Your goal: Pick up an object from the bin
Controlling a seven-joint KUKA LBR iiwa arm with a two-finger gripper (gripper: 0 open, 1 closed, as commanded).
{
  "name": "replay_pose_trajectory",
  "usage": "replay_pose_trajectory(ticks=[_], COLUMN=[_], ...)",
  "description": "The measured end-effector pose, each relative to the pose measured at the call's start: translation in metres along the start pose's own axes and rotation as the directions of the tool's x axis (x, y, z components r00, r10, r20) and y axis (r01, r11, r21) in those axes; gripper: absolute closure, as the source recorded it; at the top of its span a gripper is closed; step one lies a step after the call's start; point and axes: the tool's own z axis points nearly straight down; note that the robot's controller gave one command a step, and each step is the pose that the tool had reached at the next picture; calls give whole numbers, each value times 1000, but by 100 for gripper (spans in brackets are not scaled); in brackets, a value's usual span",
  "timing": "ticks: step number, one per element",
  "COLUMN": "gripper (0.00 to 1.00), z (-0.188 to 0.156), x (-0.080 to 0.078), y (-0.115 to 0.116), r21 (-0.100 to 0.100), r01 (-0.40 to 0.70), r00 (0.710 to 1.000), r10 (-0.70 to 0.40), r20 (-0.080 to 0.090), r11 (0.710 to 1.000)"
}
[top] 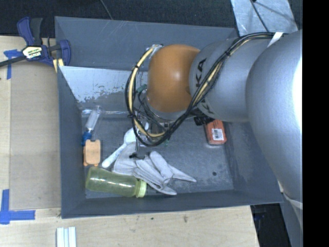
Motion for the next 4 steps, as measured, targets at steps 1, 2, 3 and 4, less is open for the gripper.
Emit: replay_pose_trajectory(ticks=[1,2,3,4], gripper=[0,0,0,100], z=[-14,6,20,51], x=[-9,3,3,-5], y=[25,13,8,10], r21=[-4,-4,-1,-2], r01=[-10,95,386,439], r00=[1000,995,922,898], r10=[10,-95,-386,-439], r20=[5,3,1,4], r11=[1000,995,922,898])
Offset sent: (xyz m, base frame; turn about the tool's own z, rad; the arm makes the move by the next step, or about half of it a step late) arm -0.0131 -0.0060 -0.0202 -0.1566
